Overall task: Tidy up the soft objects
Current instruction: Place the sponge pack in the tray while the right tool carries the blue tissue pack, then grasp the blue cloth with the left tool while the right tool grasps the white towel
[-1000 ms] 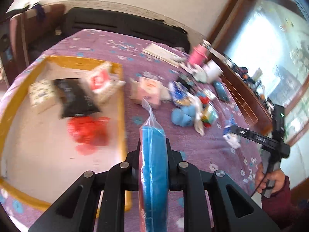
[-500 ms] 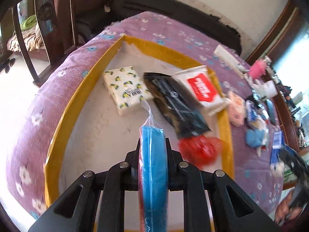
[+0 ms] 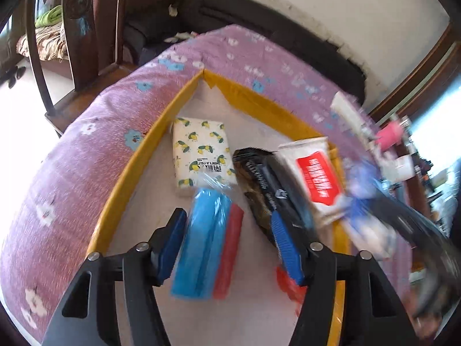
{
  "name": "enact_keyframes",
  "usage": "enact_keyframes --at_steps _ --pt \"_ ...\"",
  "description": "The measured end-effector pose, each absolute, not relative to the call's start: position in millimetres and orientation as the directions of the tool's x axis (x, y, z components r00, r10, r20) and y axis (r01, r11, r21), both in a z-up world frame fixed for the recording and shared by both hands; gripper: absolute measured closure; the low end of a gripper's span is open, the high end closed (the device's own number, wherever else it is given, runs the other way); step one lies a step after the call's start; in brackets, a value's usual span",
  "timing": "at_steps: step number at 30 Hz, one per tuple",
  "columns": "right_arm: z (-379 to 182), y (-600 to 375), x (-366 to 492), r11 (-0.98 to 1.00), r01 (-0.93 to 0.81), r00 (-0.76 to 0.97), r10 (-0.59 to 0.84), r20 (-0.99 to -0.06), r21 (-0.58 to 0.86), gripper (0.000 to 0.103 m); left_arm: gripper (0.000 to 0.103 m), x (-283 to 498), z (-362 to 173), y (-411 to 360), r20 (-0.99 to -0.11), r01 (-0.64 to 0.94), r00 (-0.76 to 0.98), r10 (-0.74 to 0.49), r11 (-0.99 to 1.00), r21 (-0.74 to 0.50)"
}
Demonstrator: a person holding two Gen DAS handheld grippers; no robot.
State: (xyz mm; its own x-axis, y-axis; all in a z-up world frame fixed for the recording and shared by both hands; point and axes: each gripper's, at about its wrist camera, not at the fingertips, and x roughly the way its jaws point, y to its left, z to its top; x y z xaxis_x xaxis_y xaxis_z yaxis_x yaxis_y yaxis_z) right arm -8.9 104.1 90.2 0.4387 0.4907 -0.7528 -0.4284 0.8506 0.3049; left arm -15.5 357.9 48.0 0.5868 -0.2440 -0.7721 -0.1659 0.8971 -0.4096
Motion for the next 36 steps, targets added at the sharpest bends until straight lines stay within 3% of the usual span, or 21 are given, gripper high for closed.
enact_keyframes --at_steps 11,20,29,36 --pt "74 157 55 0.863 -0.389 0.421 0.477 -0.772 0.322 0.029 0.024 -68 68 374 -0.691 -0.145 0.67 -0.272 0.865 -0.48" --pt "113 4 -4 0.926 -0.289 0.593 0.371 -0.714 0.242 0.017 0.022 -78 72 351 -0.645 -0.081 0.696 -0.315 0.858 -0.507" --pt "80 -152 -64 0.977 -0.027 0.63 0.18 -0.755 0.21 0.016 0.022 -58 87 245 -0.658 0.146 0.616 -0.433 0.884 -0.444" --pt "57 -178 -65 0.948 -0.028 0.608 0.268 -0.747 0.317 0.016 0.022 -49 79 151 -0.722 0.259 0.541 -0.432 0.902 -0.345"
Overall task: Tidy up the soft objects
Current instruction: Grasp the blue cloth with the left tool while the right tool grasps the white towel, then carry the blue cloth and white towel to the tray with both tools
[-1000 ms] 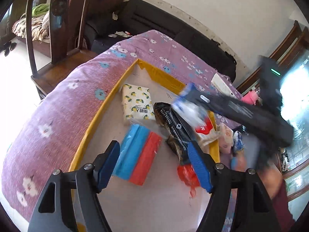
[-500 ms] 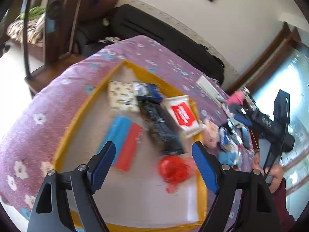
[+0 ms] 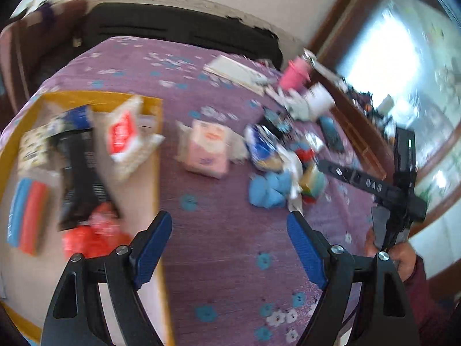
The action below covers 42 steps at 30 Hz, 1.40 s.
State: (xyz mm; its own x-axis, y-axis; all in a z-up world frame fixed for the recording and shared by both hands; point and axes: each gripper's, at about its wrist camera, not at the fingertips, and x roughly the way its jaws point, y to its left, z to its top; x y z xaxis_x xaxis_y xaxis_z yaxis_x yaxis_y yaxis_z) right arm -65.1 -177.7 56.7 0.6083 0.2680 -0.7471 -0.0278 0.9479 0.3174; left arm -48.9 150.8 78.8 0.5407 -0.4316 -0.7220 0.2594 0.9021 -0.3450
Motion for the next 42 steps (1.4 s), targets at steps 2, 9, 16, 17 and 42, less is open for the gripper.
enact_keyframes --at_steps 2,9,16,17,42 --pt "55 -169 -63 0.933 -0.067 0.602 0.322 -0.731 0.355 0.016 0.022 -51 77 135 -0.736 0.279 0.541 -0.407 0.913 -0.299" --pt "26 -140 -30 0.931 -0.066 0.525 0.338 -0.781 0.358 0.036 0.022 -43 69 110 -0.77 0.285 0.528 -0.357 0.929 -0.235" --pt "17 -192 -60 0.924 0.03 0.54 0.307 -0.784 0.382 0.086 0.022 -33 64 89 -0.777 0.358 0.528 -0.343 0.919 -0.163" --pt "17 -200 -67 0.919 0.038 0.539 0.312 -0.782 0.393 0.086 0.022 -30 62 82 -0.775 0.379 0.528 -0.346 0.913 -0.149" --pt "9 -181 -47 0.961 0.04 0.561 0.205 -0.802 0.273 0.055 0.065 -25 50 55 -0.79 0.425 0.489 -0.37 0.892 -0.154"
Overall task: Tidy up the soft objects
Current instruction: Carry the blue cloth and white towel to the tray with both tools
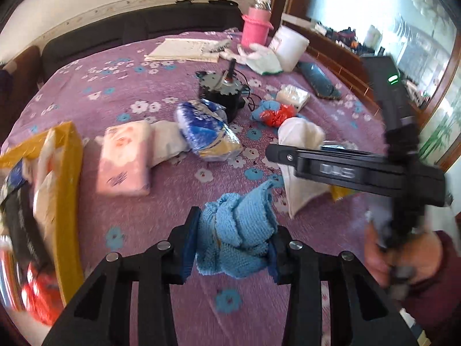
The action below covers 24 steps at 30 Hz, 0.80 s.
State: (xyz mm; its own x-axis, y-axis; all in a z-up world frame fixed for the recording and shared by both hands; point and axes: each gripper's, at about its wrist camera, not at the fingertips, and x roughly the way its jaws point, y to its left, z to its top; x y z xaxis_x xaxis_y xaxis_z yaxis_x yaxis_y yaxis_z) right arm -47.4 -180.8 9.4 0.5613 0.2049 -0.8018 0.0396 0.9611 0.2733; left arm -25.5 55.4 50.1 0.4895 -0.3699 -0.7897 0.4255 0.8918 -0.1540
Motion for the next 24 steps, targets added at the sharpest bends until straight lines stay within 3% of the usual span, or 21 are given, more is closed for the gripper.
enact_keyframes --at_steps 1,4,11,20,22,24 --pt "9 -180 -47 0.964 0.038 0.556 0.199 -0.807 0.263 0.081 0.065 -28 53 62 -0.783 0.417 0.492 -0.381 0.892 -0.173" --pt "17 -184 -56 0.953 0.032 0.572 0.23 -0.788 0.302 0.087 0.064 -41 64 91 -0.754 0.378 0.515 -0.407 0.898 -0.227" --pt "62 -172 -85 0.946 -0.055 0.63 0.281 -0.724 0.32 0.087 0.064 -69 80 197 -0.729 0.185 0.604 -0.324 0.946 -0.267" --pt "93 -71 -96 0.898 -0.288 0.56 0.44 -0.702 0.332 0.087 0.063 -69 51 293 -0.798 -0.089 0.573 -0.184 0.955 -0.284" --pt "93 -49 -98 0.882 -0.326 0.532 0.469 -0.705 0.34 0.086 0.062 -61 43 299 -0.821 -0.117 0.548 -0.163 0.956 -0.268" --pt "94 -25 -100 0.863 -0.366 0.499 0.497 -0.71 0.348 0.086 0.053 -52 34 306 -0.838 -0.147 0.526 -0.145 0.955 -0.258"
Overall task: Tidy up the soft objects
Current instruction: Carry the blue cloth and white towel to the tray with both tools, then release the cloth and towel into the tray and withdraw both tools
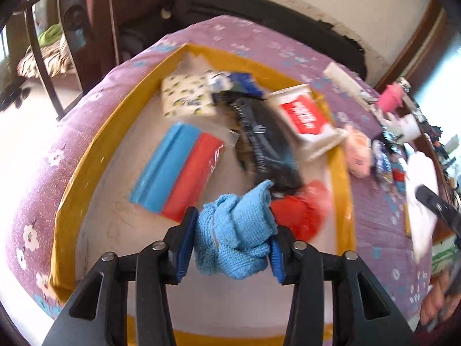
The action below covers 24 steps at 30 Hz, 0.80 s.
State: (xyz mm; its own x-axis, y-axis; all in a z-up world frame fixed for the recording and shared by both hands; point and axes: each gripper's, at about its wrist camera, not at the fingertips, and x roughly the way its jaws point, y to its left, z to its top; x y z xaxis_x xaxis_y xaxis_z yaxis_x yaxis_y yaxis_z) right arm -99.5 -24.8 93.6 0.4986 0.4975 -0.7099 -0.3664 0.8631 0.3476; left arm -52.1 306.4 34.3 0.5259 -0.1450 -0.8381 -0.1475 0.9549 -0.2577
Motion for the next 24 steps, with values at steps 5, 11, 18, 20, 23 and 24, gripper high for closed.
enact_keyframes --at_steps 5,11,18,20,23,24 --pt "89 44 -108 0.8 -0.488 0.391 0.558 -0.732 0.349 0.086 0.035 -54 31 329 -0.824 -0.21 0.549 -0.137 0.932 -0.295" --pt "67 120 -119 0.726 -0.613 0.277 0.565 -0.777 0.31 0.086 0.03 -80 51 344 -0.751 -0.209 0.646 -0.135 0.915 -0.344" --pt "41 155 -108 0.721 -0.623 0.236 0.545 -0.805 0.305 0.086 0.025 -103 61 362 -0.723 -0.244 0.684 -0.094 0.905 -0.349" --pt "40 155 -106 0.737 -0.618 0.264 0.523 -0.811 0.274 0.073 0.025 -106 60 365 -0.723 -0.256 0.685 -0.083 0.903 -0.346" --pt "44 145 -103 0.745 -0.607 0.284 0.53 -0.799 0.278 0.049 0.025 -110 58 368 -0.72 -0.263 0.69 -0.077 0.9 -0.348" --pt "47 141 -104 0.749 -0.605 0.3 0.529 -0.794 0.271 0.046 0.025 -111 58 367 -0.719 -0.262 0.691 -0.077 0.9 -0.349"
